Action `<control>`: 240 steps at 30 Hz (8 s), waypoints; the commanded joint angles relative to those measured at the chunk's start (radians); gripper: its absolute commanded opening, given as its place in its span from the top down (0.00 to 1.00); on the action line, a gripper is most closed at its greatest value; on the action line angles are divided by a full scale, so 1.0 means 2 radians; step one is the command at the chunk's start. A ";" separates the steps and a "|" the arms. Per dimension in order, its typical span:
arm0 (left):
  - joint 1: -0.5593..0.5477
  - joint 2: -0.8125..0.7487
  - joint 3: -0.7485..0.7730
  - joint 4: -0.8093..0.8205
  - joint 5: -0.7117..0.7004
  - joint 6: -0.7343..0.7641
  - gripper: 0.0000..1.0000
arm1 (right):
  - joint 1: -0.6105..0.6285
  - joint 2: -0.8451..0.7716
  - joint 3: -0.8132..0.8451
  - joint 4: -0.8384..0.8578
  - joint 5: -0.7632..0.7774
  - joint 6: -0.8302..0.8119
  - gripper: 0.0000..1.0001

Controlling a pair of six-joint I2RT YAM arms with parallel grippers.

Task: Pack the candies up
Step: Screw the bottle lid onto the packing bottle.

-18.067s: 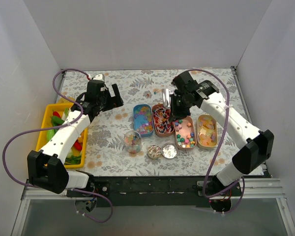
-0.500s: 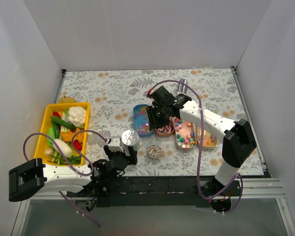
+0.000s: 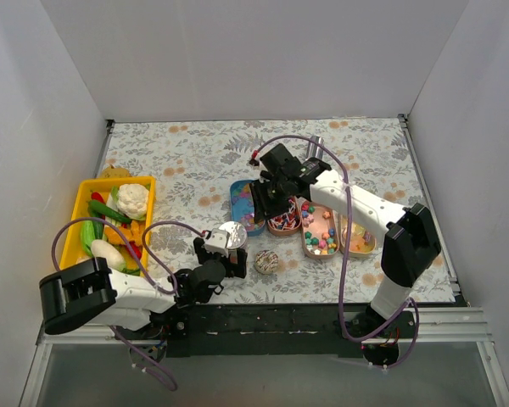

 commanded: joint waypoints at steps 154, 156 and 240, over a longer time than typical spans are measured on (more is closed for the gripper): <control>-0.006 0.180 0.031 0.006 -0.026 -0.051 0.24 | 0.003 0.134 0.095 0.069 -0.197 -0.127 0.65; -0.006 0.180 0.032 0.004 -0.027 -0.050 0.24 | 0.005 0.132 0.086 0.071 -0.202 -0.129 0.69; -0.017 0.205 0.056 -0.047 -0.037 -0.079 0.22 | 0.029 -0.006 0.012 0.105 -0.024 -0.116 0.62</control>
